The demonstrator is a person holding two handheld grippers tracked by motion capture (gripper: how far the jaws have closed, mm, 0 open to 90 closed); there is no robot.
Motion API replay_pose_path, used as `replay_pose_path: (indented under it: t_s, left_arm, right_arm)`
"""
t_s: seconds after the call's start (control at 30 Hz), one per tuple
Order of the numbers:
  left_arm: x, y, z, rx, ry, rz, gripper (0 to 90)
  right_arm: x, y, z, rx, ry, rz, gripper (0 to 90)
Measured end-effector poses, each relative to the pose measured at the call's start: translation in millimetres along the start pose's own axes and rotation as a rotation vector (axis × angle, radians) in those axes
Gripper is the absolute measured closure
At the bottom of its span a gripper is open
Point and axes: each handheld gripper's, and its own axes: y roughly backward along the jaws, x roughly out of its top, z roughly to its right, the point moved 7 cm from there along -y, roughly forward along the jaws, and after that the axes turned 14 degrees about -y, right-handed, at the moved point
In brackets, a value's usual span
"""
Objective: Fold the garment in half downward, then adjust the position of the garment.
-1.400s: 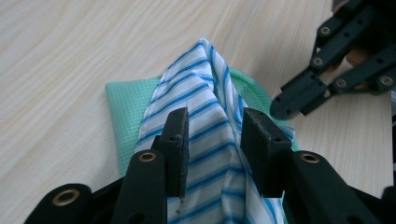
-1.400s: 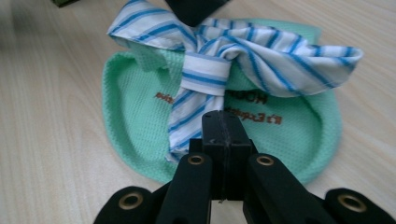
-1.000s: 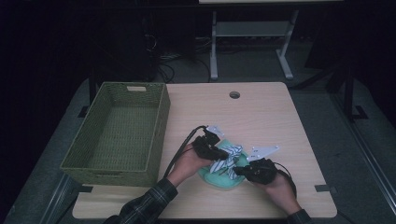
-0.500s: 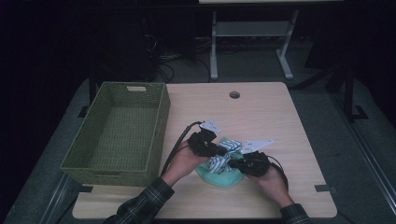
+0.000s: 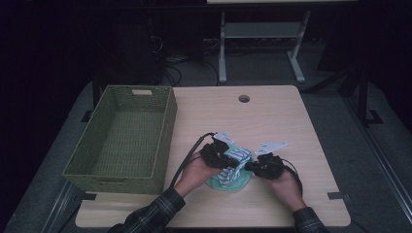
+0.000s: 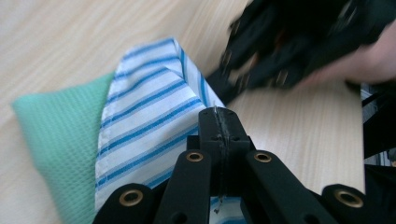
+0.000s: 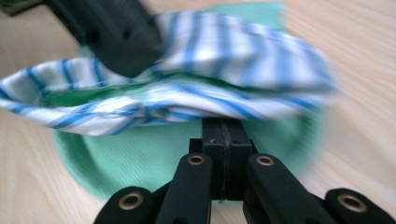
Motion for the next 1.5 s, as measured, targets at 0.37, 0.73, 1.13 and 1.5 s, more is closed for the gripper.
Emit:
replay_pose_path:
  t_s: [0.37,0.73,1.13,1.5]
  left_arm:
    - [0.6,-2.2,5.8,-0.015,-0.017,0.01,75.6]
    - [-20.7,49.0,-10.6,0.153,0.029,0.001,89.9]
    - [-54.4,37.2,-17.7,0.202,0.065,-0.111,89.8]
    - [-62.1,27.1,-20.5,0.209,0.038,-0.174,89.7]
  right_arm:
    - [16.8,28.6,24.3,-0.041,-0.03,0.086,89.8]
    - [51.6,7.5,0.4,0.039,0.033,0.095,89.8]
    - [74.9,-45.9,-11.8,0.094,0.043,0.033,89.9]
    - [62.7,-71.5,-7.2,0.08,0.031,-0.036,89.9]
